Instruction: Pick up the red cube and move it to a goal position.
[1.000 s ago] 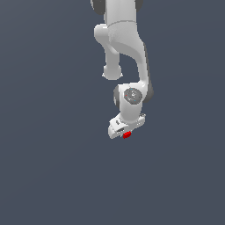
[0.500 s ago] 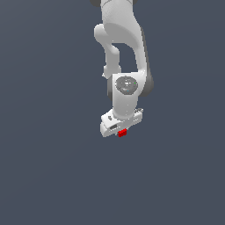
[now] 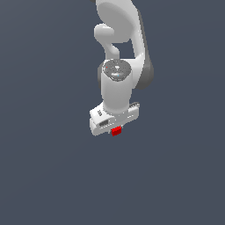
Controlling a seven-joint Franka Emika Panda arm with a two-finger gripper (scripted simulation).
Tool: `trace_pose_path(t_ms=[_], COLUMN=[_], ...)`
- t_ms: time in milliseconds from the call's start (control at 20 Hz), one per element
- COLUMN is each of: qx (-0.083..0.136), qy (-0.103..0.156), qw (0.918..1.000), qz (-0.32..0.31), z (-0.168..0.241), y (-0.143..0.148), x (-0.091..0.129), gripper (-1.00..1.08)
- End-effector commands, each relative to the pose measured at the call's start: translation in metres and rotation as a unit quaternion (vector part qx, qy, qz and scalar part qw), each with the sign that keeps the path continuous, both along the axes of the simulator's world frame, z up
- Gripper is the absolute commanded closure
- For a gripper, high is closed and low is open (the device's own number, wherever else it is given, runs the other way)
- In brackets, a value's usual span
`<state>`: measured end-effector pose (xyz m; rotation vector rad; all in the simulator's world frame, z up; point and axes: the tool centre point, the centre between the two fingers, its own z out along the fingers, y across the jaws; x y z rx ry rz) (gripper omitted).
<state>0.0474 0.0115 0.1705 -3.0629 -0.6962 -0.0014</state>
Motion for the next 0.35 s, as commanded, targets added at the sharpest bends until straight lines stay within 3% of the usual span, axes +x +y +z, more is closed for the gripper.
trace_pose_path(t_ms=[0,300], qx=[0.0,0.0], qy=[0.0,0.0], qw=[1.0,1.0], qz=[0.0,0.001], z=[0.0091,0.0154], y=[-0.0039,-0.0066], x=[0.004,0.0079], gripper=[1.08,1.08])
